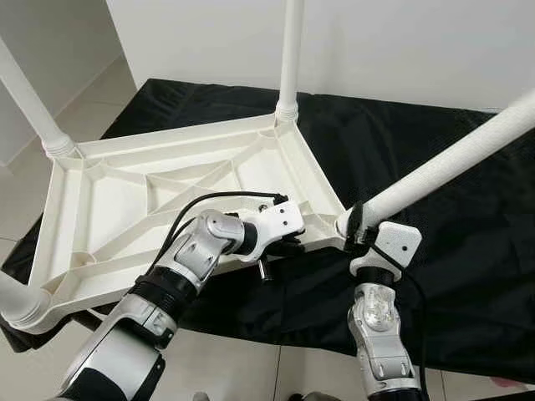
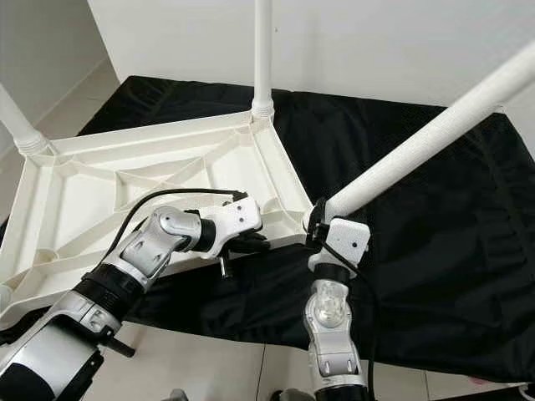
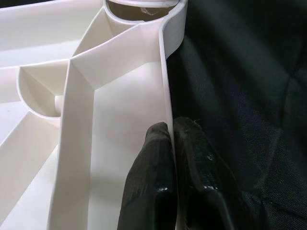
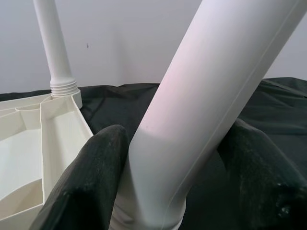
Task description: Building children table
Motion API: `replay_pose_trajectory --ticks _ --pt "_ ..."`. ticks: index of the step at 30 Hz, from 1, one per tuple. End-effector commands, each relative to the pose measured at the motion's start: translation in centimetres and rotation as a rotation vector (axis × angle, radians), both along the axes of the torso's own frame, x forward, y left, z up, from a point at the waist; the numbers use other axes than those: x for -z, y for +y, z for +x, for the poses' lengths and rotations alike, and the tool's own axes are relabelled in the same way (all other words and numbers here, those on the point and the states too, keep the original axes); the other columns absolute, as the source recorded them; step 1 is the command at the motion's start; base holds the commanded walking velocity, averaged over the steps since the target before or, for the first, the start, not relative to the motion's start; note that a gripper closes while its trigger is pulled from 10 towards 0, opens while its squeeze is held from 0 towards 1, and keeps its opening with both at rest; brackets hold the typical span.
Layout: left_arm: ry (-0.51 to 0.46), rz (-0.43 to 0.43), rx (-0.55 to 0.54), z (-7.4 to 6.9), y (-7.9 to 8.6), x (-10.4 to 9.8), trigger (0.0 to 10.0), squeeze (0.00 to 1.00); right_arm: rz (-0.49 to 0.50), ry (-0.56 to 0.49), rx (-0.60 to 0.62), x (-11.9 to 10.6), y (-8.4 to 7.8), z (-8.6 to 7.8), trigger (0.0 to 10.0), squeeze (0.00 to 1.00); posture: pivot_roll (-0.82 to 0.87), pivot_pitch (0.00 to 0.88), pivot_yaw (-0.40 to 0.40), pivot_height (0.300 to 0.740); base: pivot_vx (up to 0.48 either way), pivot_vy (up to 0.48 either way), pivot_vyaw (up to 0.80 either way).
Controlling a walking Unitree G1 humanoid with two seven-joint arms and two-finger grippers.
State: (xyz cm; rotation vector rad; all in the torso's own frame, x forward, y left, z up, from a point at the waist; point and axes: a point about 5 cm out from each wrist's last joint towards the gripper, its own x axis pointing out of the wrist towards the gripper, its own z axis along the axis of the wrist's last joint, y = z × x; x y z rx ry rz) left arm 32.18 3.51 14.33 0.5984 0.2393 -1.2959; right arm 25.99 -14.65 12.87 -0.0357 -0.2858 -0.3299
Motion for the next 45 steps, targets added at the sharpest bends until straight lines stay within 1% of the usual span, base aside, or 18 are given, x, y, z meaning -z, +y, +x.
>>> replay_pose_trajectory --ticks 1,2,3,8,18,21,22,24,25,27,28,36,37,38,39,43,44,45 --pt "-0.017 0.041 -0.03 0.4 0.6 0.1 10.0 0.0 0.029 0.165 0.051 3.1 -0.7 -0.6 10.0 0.0 -0.07 0.049 0.035 0.74 0.0 0.0 0.0" --pt "-0.017 0.041 -0.03 0.4 0.6 0.1 10.0 0.0 0.029 0.165 0.051 3.1 -0.7 -0.6 10.0 0.0 -0.07 0.049 0.035 0.74 0.0 0.0 0.0" --pt "-0.017 0.039 -0.029 0.4 0.6 0.1 10.0 0.0 0.037 0.163 0.059 3.1 -0.8 -0.7 0.0 0.0 -0.07 0.049 0.035 0.74 0.0 0.0 0.0" --pt "-0.017 0.038 -0.03 0.4 0.6 0.0 10.0 0.0 0.068 0.15 0.027 3.0 -0.5 -0.7 0.0 0.0 -0.07 0.051 0.033 0.74 0.0 0.0 0.0" --pt "-0.019 0.037 -0.034 0.5 0.6 0.0 10.0 0.0 0.068 0.15 0.006 2.9 -0.3 -0.5 0.0 0.0 -0.07 0.053 0.032 0.74 0.0 0.0 0.0" --pt "-0.02 0.035 -0.038 0.6 0.6 -0.1 10.0 0.0 0.075 0.115 -0.026 2.4 0.0 -0.4 0.0 0.0 -0.07 0.055 0.033 0.74 0.0 0.0 0.0" --pt "-0.02 0.035 -0.038 0.6 0.6 -0.1 10.0 0.0 0.077 0.1 -0.033 2.1 0.1 -0.3 0.7 0.0 -0.07 0.056 0.033 0.74 0.0 0.0 0.0" --pt "-0.021 0.036 -0.038 0.6 0.6 -0.1 10.0 0.0 0.077 0.086 -0.037 1.9 0.1 -0.3 0.7 0.0 -0.07 0.056 0.033 0.74 0.0 0.0 0.0" --pt "-0.02 0.035 -0.038 0.6 0.6 -0.1 10.0 0.0 0.08 0.075 -0.05 1.7 0.2 -0.3 1.3 0.0 -0.07 0.057 0.032 0.74 0.0 0.0 0.0" --pt "-0.02 0.035 -0.038 0.6 0.6 -0.1 10.0 0.0 0.082 0.069 -0.059 1.6 0.2 -0.2 1.3 0.0 -0.07 0.057 0.032 0.74 0.0 0.0 0.0" --pt "-0.021 0.035 -0.038 0.6 0.6 -0.1 10.0 0.0 0.085 0.066 -0.065 1.5 0.2 -0.2 10.0 0.0 -0.07 0.058 0.031 0.74 0.0 0.0 0.0" --pt "-0.02 0.033 -0.036 0.6 0.6 -0.1 10.0 0.0 0.078 0.055 -0.073 1.3 0.0 0.2 10.0 0.0 -0.07 0.055 0.03 0.74 0.0 0.0 0.0" --pt "-0.018 0.03 -0.037 0.6 0.6 -0.2 10.0 0.4 0.076 0.052 -0.074 1.2 -0.1 0.2 10.0 0.0 -0.07 0.053 0.029 0.74 0.0 0.0 0.0" --pt "-0.018 0.03 -0.037 0.6 0.6 -0.2 10.0 0.4 0.076 0.052 -0.074 1.2 -0.1 0.2 10.0 0.0 -0.07 0.053 0.029 0.74 0.0 0.0 0.0" --pt "-0.014 0.026 -0.039 0.6 0.6 -0.2 10.0 1.0 0.075 0.048 -0.074 1.1 -0.3 0.4 10.0 0.0 -0.07 0.052 0.028 0.74 0.0 0.0 0.0" --pt "-0.017 0.029 -0.042 0.7 0.6 -0.1 10.0 1.0 0.075 0.045 -0.085 1.0 -0.3 0.5 10.0 0.0 -0.07 0.049 0.027 0.74 0.0 0.0 0.0" --pt "-0.02 0.033 -0.041 0.7 0.6 -0.1 10.0 1.0 0.079 0.043 -0.091 1.0 -0.3 0.5 7.1 0.0 -0.07 0.049 0.026 0.74 0.0 0.0 0.0" --pt "-0.021 0.036 -0.037 0.7 0.6 -0.1 10.0 0.0 0.095 0.041 -0.12 0.9 -0.1 0.5 0.0 0.0 -0.07 0.047 0.026 0.74 0.0 0.0 0.0"
